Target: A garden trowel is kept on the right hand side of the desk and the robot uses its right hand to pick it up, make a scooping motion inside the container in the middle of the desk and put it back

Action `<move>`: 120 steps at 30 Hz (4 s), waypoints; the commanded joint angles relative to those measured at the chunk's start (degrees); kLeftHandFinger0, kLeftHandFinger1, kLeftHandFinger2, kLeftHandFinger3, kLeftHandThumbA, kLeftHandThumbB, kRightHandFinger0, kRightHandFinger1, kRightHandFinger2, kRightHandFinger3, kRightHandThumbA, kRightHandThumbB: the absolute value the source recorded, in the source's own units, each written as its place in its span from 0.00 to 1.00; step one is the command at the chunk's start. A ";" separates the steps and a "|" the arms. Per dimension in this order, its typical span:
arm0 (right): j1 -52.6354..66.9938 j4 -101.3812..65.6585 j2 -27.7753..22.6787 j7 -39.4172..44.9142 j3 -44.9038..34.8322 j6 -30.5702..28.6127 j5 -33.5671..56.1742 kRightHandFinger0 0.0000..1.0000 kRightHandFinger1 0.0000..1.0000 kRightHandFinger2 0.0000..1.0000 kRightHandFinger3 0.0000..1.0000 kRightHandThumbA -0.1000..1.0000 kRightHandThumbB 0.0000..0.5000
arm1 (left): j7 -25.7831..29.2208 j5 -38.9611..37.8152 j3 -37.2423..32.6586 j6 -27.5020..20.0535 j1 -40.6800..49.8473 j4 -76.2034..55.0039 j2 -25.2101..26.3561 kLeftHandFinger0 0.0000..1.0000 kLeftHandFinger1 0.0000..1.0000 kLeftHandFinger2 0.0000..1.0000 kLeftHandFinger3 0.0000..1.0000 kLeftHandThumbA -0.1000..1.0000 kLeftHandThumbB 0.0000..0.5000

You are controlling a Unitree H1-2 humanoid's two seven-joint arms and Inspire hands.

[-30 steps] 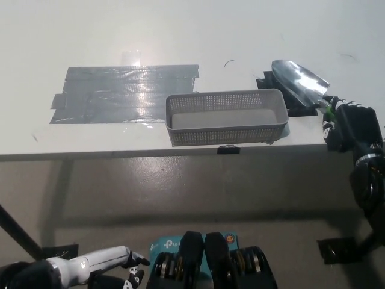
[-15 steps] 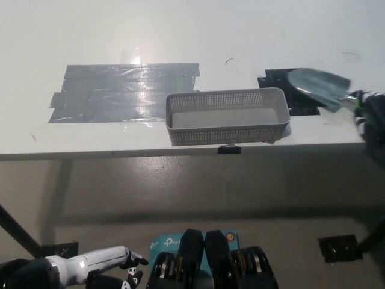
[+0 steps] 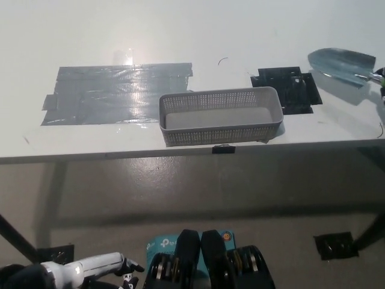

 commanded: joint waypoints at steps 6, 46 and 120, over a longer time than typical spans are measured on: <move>-4.19 -8.08 -4.82 0.70 -1.59 -5.36 -2.62 0.00 0.01 0.30 0.07 0.00 0.01 | -1.76 1.56 1.15 0.79 0.24 -1.74 1.23 1.00 1.00 0.97 1.00 1.00 1.00; -11.64 -21.02 -8.70 23.13 0.56 -19.20 -4.33 0.00 0.03 0.36 0.22 0.00 0.00 | -5.73 4.59 2.90 0.79 -1.79 -3.01 0.60 1.00 1.00 0.96 1.00 1.00 1.00; -5.42 -23.30 13.48 36.21 9.96 -7.47 -24.48 0.00 0.05 0.45 0.45 0.11 0.00 | -11.35 6.54 1.61 0.79 -5.50 -7.13 -1.95 1.00 1.00 0.98 1.00 1.00 0.97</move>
